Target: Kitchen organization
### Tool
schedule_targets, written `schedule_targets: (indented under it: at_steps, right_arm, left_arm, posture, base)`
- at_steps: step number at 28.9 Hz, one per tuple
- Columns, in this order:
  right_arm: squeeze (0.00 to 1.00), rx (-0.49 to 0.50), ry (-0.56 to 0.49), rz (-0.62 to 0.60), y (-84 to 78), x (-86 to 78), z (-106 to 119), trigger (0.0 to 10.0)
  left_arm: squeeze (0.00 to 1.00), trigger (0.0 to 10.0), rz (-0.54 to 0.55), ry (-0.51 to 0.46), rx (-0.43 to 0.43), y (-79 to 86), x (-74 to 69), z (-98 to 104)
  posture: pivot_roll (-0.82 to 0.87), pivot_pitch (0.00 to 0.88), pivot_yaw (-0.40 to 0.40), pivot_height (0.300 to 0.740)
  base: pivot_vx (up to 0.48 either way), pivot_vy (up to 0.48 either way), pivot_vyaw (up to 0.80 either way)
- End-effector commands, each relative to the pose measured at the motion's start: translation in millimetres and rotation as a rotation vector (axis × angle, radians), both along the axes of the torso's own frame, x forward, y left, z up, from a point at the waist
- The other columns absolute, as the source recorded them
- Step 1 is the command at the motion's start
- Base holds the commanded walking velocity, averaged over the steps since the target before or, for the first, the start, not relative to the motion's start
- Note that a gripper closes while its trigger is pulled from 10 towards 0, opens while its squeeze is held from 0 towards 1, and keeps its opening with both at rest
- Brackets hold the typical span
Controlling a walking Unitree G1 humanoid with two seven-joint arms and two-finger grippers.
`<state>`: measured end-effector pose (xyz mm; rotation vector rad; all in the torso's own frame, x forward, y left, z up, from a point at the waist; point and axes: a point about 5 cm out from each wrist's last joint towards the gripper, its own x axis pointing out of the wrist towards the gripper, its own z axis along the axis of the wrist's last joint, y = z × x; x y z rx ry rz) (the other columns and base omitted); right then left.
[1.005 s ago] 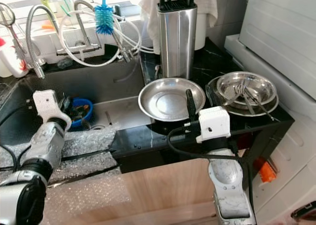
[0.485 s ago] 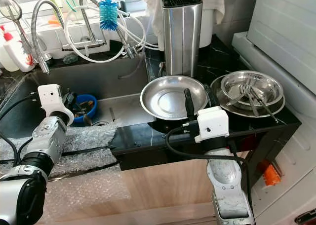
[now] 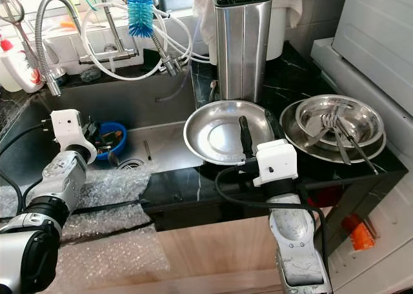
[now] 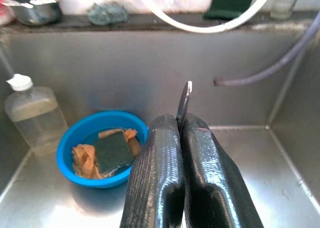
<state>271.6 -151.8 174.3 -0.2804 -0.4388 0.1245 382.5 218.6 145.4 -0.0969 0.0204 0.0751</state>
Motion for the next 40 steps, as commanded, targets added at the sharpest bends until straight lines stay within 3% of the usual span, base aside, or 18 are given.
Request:
schedule_targets:
  at_steps: [1, 17, 18, 19, 40]
  right_arm:
    - [0.0, 0.002, -0.021, 0.016, 5.8, -0.9, 4.1, 10.0]
    - [0.0, 0.0, -0.016, 0.026, 10.4, 1.0, 3.3, 10.0]
    - [0.0, 0.0, -0.015, 0.027, 10.7, 0.9, 3.1, 10.0]
    - [0.0, 0.0, -0.015, 0.028, 11.2, 0.8, 3.0, 10.0]
    - [0.0, -0.009, -0.007, 0.032, 12.4, 2.4, 2.6, 10.0]
  left_arm:
    - [0.0, 10.0, 0.007, 0.018, 0.032, 7.7, 1.0, 3.6]
    - [0.0, 10.0, -0.022, 0.096, 0.059, 4.2, 0.5, -5.2]
    - [0.1, 10.0, -0.026, 0.1, 0.059, 3.8, 0.4, -5.9]
    - [0.42, 10.0, -0.029, 0.105, 0.057, 3.4, 0.3, -6.7]
    - [0.42, 10.0, -0.068, 0.173, 0.059, -2.2, -1.8, -16.8]
  posture:
    - [-0.06, 0.026, 0.143, 0.74]
    - [-0.06, 0.018, 0.145, 0.74]
    - [-0.06, 0.011, 0.145, 0.74]
    - [-0.06, 0.011, 0.145, 0.74]
    - [-0.06, 0.021, 0.143, 0.74]
  base:
    - [0.0, 0.0, 0.0]
    - [0.0, 0.0, 0.0]
    - [0.0, 0.0, 0.0]
    - [0.0, 0.0, 0.0]
    - [0.0, 0.0, 0.0]
